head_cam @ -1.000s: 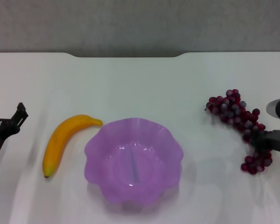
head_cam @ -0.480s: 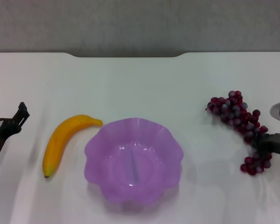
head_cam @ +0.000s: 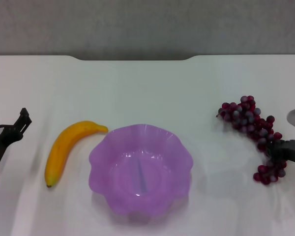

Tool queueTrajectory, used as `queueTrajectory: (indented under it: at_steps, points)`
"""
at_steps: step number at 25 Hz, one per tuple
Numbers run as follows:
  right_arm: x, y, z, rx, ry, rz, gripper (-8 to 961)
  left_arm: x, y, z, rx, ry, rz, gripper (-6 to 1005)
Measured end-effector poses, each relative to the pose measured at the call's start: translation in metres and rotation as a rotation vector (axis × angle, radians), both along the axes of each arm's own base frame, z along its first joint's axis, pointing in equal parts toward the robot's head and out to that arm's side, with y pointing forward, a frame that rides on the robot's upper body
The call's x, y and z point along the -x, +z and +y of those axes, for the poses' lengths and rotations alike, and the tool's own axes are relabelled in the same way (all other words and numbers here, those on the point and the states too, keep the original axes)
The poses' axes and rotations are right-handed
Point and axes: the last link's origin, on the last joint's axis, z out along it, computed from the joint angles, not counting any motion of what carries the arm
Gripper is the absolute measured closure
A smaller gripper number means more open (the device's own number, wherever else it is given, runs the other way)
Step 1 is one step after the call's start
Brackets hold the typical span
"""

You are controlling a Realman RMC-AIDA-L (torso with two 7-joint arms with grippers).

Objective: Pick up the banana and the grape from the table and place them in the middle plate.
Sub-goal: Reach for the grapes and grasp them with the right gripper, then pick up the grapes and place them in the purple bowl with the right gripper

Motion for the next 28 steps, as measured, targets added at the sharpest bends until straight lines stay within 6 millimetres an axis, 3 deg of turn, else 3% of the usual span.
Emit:
queueTrajectory:
  at_steps: [28]
  points:
    - [0.022,-0.002,-0.01,-0.077,0.138,0.031,724,0.001,0.001,0.0,0.0,0.001,0.007,110]
